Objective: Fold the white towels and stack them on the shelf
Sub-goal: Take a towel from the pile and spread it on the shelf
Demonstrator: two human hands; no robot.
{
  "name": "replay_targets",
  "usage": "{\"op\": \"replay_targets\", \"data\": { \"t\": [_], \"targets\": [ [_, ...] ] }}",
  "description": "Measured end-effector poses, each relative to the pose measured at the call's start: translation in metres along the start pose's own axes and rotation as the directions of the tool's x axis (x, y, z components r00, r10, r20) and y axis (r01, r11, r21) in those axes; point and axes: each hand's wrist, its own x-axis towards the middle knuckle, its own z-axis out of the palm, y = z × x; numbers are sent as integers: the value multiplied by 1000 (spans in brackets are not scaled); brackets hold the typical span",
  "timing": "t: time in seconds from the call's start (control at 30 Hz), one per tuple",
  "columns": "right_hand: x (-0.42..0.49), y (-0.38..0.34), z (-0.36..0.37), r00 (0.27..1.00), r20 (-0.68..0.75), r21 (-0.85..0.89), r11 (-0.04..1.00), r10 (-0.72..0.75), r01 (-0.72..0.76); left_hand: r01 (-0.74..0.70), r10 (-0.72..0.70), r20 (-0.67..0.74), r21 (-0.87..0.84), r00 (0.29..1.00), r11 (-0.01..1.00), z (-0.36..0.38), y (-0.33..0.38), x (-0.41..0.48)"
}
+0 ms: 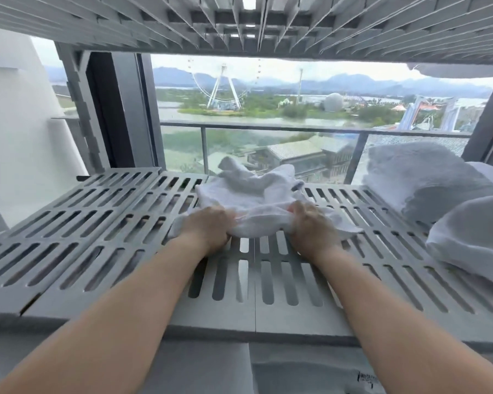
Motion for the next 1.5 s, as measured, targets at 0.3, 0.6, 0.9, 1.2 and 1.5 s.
{"op": "replay_targets", "data": {
  "t": [0.3,0.6,0.9,1.2,1.5],
  "targets": [
    [-44,5,-12,994,6,126,986,113,-112,-18,68,-354,144,933,989,-6,-22,-27],
    [-87,-12,-31,968,-201,-124,976,151,-178,134,-101,-234,131,967,982,-4,10,-77],
    [-152,0,-55,941,-333,-210,977,-55,-18,297,-206,-290,316,934,901,-23,46,-142],
    [-193,14,-64,975,-213,-94,994,-70,50,369,-364,-75,298,929,881,-19,84,-179],
    [-213,21,-75,974,-203,-194,979,-104,64,102,-53,-268,175,962,979,-14,75,-206]
  ]
}}
